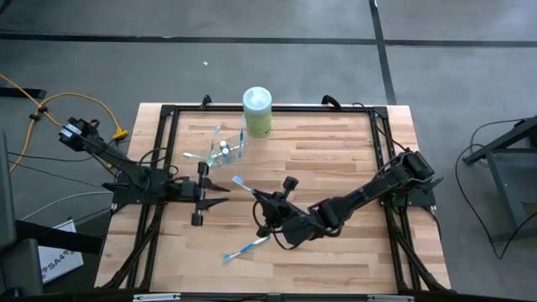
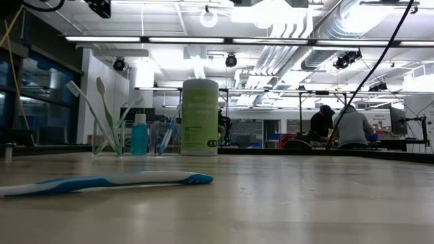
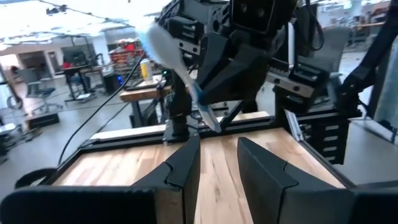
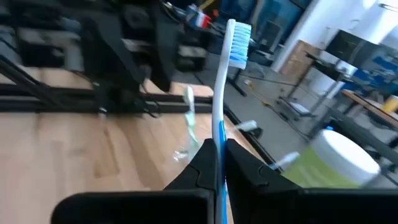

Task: Pick & Place toothbrushing station
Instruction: Put the blue toothbrush into the transparent organizer

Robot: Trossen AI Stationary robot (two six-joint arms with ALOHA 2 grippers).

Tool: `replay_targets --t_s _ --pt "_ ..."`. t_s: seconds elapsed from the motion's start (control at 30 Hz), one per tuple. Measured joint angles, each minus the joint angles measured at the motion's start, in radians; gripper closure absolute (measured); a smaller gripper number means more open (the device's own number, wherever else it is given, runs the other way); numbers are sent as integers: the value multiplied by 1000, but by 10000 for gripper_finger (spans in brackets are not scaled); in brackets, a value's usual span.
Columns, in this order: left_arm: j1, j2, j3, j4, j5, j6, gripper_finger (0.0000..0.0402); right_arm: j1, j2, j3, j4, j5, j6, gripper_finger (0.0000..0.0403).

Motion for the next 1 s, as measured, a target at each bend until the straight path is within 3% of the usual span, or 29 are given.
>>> replay_targets --t_s 0.77,1.0 --pt "277 12 0 149 471 -1 300 -32 2 0 200 -218 -181 399" --pt "325 87 0 249 548 -19 300 -60 2 0 214 -263 -185 399"
